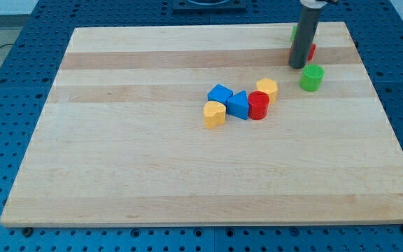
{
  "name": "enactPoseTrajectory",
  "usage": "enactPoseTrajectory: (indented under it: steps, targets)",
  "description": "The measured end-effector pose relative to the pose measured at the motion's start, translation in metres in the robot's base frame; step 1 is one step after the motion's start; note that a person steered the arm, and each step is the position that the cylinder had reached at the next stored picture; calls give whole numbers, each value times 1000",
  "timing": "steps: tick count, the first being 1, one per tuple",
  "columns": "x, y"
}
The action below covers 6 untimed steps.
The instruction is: Push yellow hexagon diagonally downwards
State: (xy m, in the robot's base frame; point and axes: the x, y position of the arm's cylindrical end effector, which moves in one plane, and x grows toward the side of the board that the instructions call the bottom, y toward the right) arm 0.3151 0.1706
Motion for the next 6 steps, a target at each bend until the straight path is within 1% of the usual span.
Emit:
enactPoseTrajectory:
  steps: [1,2,3,4,5,6]
  targets:
    - [-1,-1]
    - [14,-25]
    - [16,-64]
    - [39,-77]
    - [76,-70]
    - [108,-31]
